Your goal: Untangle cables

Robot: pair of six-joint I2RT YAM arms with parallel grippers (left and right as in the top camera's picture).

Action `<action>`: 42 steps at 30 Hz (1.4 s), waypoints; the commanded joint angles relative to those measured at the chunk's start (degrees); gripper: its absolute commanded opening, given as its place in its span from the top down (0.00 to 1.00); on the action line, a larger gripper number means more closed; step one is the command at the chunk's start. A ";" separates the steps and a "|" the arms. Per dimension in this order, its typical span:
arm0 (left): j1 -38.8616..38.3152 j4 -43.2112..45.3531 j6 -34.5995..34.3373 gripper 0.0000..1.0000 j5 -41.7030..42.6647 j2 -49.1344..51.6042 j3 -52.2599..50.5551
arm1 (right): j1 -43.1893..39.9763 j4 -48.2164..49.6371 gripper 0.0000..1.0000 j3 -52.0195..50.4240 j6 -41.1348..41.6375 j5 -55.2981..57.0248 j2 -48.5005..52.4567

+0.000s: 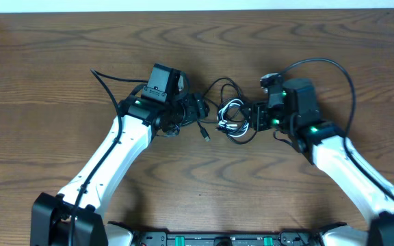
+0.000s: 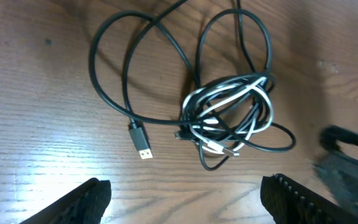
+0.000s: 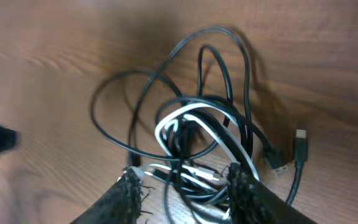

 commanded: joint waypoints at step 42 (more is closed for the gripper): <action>-0.07 -0.20 -0.61 0.02 -1.40 0.33 0.46 | 2.25 3.34 0.99 0.98 1.38 1.31 11.08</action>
